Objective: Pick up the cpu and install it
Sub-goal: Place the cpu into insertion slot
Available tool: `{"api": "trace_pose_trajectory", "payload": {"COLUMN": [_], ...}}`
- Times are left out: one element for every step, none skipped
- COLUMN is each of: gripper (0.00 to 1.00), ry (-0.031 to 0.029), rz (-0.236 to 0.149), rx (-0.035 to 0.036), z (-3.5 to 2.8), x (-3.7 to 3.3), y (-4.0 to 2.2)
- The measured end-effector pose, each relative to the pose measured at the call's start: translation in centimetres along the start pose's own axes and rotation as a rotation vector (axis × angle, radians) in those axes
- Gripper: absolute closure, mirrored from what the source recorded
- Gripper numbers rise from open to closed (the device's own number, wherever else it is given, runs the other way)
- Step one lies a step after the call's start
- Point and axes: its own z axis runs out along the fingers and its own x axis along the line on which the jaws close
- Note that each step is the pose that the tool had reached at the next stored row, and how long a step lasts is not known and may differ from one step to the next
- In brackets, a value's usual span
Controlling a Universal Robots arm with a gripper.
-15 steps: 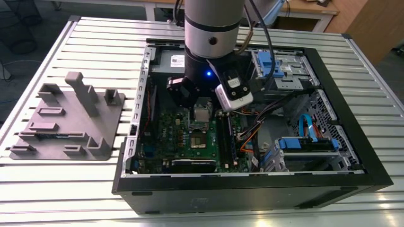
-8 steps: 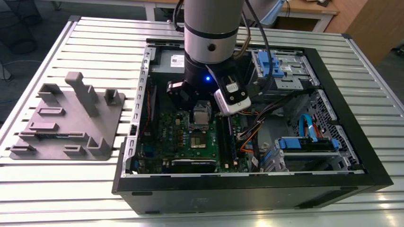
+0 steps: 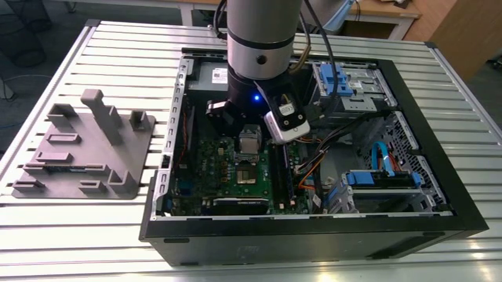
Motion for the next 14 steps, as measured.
{"api": "trace_pose_trajectory", "payload": {"gripper": [0.53, 0.53, 0.53, 0.53, 0.53, 0.53, 0.53, 0.53, 0.53, 0.53, 0.53, 0.53, 0.53, 0.53], "ry": [0.0, 0.0, 0.0, 0.0, 0.0, 0.0, 0.0, 0.0, 0.0, -0.0001, -0.0001, 0.0001, 0.0001, 0.0], "rz": [0.0, 0.0, 0.0, 0.0, 0.0, 0.0, 0.0, 0.0, 0.0, 0.0, 0.0, 0.0, 0.0, 0.0], "rx": [0.0, 0.0, 0.0, -0.0001, 0.0, -0.0001, -0.0001, -0.0001, -0.0002, -0.0003, -0.0005, -0.0001, -0.0001, -0.0002], "z": [0.0, 0.0, 0.0, 0.0, 0.0, 0.0, 0.0, 0.0, 0.0, 0.04, 0.12, 0.22, 0.37, 0.54], "x": [0.0, 0.0, 0.0, 0.0, 0.0, 0.0, 0.0, 0.0, 0.0, 0.0, 0.01, 0.01, 0.01, 0.02], "y": [0.0, 0.0, 0.0, 0.0, 0.0, 0.0, 0.0, 0.0, 0.0, 0.0, 0.0, 0.0, 0.0, 0.01]}}
